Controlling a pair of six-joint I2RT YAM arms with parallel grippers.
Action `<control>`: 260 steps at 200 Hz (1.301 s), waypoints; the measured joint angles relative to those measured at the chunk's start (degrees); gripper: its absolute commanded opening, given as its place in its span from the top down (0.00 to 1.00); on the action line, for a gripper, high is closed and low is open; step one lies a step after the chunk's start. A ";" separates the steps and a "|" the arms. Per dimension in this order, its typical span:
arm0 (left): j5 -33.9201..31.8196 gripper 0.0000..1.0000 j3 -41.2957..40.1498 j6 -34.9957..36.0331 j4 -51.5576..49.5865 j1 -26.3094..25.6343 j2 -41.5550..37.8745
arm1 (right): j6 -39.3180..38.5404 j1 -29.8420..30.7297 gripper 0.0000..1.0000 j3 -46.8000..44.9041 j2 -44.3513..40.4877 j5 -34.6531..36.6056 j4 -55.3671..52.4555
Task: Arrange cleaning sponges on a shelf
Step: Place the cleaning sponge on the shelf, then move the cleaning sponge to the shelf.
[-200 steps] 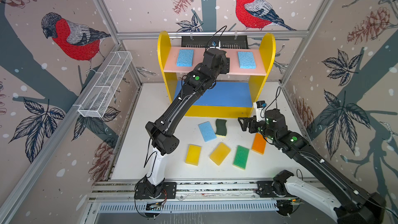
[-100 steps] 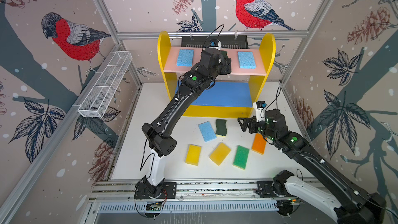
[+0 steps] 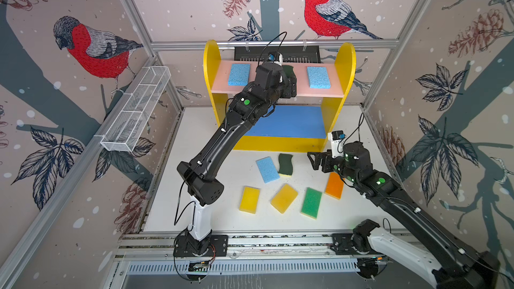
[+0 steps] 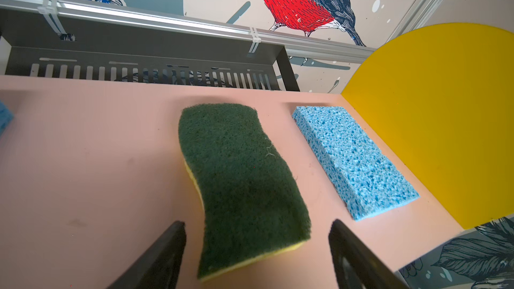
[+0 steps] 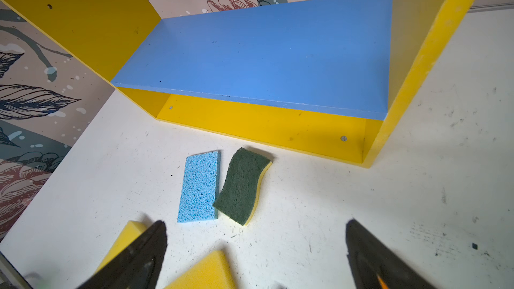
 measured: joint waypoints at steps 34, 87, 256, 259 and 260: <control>0.07 0.17 -0.42 0.48 -0.07 0.00 -0.33 | 0.20 0.00 0.00 0.00 -0.20 0.00 0.00; -0.20 0.13 -0.57 2.05 -1.66 -0.61 -0.17 | 1.07 0.00 0.00 0.00 -0.28 0.00 -0.02; -14.10 0.18 5.27 5.81 -1.53 -3.93 5.99 | 1.20 0.09 0.01 -0.15 -0.46 0.07 -0.09; -14.27 0.18 5.27 5.88 -1.51 -3.93 6.01 | 1.18 0.09 0.00 -0.15 -0.46 0.07 -0.09; -14.32 0.19 5.27 5.88 -1.49 -3.93 6.01 | 1.18 0.09 0.00 -0.15 -0.46 0.07 -0.09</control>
